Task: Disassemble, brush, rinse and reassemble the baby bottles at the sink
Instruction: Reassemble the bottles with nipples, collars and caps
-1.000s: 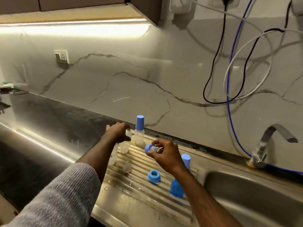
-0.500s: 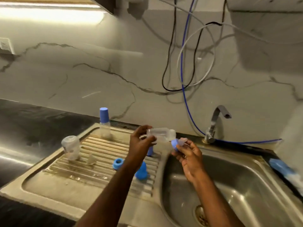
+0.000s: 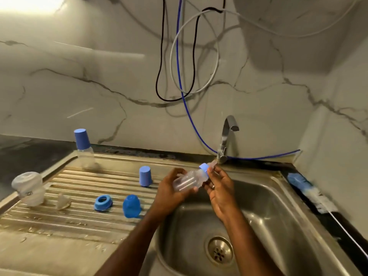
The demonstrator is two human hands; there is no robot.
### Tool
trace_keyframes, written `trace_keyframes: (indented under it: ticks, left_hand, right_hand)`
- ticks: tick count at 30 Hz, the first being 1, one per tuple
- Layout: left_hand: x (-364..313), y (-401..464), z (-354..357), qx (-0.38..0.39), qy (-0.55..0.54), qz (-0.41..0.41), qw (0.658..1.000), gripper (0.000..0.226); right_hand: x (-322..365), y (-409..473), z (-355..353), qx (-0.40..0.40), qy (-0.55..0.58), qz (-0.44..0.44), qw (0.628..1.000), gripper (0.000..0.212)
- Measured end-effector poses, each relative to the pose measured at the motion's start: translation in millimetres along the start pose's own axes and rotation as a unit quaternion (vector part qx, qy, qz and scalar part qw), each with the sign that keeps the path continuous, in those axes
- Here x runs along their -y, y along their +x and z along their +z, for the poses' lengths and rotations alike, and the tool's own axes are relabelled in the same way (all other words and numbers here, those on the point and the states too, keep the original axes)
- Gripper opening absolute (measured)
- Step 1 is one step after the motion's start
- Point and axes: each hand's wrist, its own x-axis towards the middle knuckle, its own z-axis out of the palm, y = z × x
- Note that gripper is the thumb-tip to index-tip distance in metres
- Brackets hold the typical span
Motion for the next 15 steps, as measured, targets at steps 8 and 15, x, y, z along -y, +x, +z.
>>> trace_keyframes:
  ticks: [8,15]
  left_hand:
    - [-7.1,-6.8,4.9,-0.038,-0.085,-0.035,0.995,0.045]
    - [-4.8,-3.2,0.0,0.032,-0.202,-0.126,0.971,0.043]
  right_hand:
    - [-4.1,1.7,-3.8,0.011,-0.015,0.010,1.000,0.028]
    - [-5.4,4.8,-5.8,0.033,-0.019,0.008,0.999,0.042]
